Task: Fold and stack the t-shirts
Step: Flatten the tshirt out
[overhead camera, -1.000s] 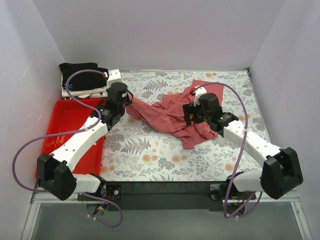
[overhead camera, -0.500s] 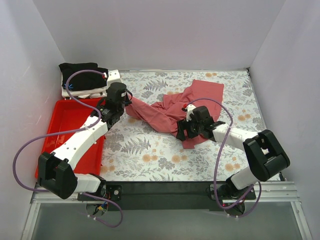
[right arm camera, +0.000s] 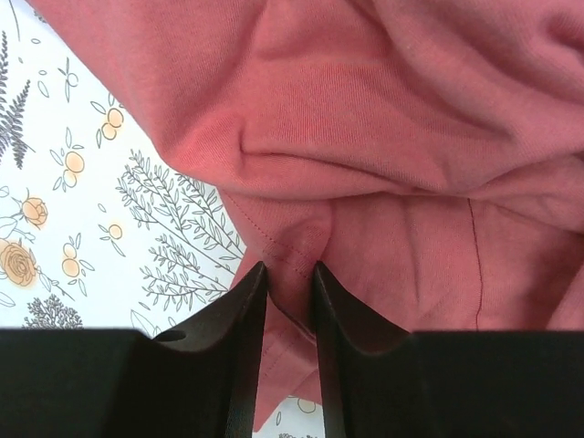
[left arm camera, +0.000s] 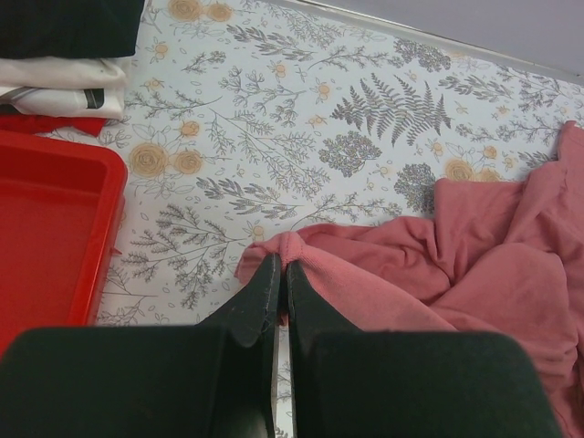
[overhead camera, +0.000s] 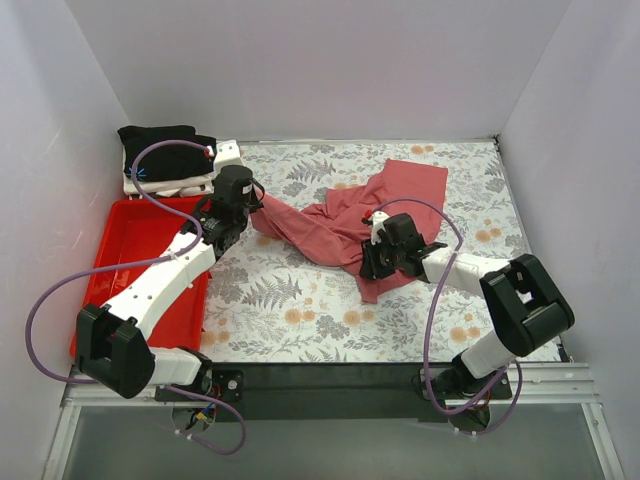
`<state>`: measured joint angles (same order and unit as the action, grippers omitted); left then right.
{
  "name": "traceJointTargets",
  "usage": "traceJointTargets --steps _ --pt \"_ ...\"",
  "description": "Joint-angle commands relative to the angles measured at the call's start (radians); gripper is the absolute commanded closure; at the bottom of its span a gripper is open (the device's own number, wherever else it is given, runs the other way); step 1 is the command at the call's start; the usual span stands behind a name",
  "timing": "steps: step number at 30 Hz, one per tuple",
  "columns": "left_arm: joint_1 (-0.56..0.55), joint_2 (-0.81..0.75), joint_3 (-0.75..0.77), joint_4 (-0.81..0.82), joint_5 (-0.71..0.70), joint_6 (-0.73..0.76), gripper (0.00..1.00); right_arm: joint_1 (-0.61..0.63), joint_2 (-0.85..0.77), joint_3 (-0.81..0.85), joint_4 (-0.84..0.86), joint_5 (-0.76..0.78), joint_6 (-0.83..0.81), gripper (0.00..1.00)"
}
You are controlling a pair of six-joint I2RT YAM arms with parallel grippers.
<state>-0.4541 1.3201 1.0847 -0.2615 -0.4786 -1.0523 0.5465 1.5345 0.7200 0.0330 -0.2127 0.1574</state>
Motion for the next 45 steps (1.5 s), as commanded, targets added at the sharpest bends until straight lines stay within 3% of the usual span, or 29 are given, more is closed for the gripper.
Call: traceJointTargets --steps 1,3,4,5,11,15,21,29,33,38,45 --pt "0.005 -0.042 -0.011 0.005 0.001 0.000 1.00 0.010 0.010 0.009 0.015 -0.011 -0.005 0.76" --pt "0.005 -0.048 -0.016 0.004 0.000 0.000 1.00 0.015 0.013 0.007 0.012 -0.011 -0.007 0.80" --pt "0.005 -0.051 -0.014 0.004 0.000 -0.002 1.00 0.016 0.013 0.007 0.008 -0.010 -0.007 0.86" --pt "0.005 -0.053 -0.014 0.004 -0.002 0.000 1.00 0.018 0.009 0.007 0.007 -0.001 -0.006 0.98" --pt "0.005 -0.079 0.001 -0.007 -0.025 -0.002 1.00 0.026 -0.146 0.050 -0.106 0.120 -0.005 0.99" --pt "0.006 -0.110 0.017 -0.016 -0.025 -0.006 1.00 0.024 -0.327 0.134 -0.240 0.378 -0.050 0.99" --pt "0.009 -0.174 0.037 -0.025 -0.012 -0.014 1.00 0.024 -0.494 0.266 -0.355 0.544 -0.113 0.99" --pt "0.009 -0.263 0.174 -0.073 0.180 -0.011 1.00 0.024 -0.605 0.576 -0.456 0.729 -0.225 0.99" --pt "0.009 -0.269 0.262 -0.127 0.294 -0.002 1.00 0.024 -0.628 0.728 -0.481 0.754 -0.283 0.99" --pt "0.009 -0.306 0.310 -0.156 0.333 0.002 1.00 0.024 -0.628 0.942 -0.502 0.768 -0.343 0.99" --pt "0.009 -0.323 0.524 -0.194 0.512 -0.009 1.00 0.024 -0.594 1.288 -0.573 0.656 -0.390 0.99"
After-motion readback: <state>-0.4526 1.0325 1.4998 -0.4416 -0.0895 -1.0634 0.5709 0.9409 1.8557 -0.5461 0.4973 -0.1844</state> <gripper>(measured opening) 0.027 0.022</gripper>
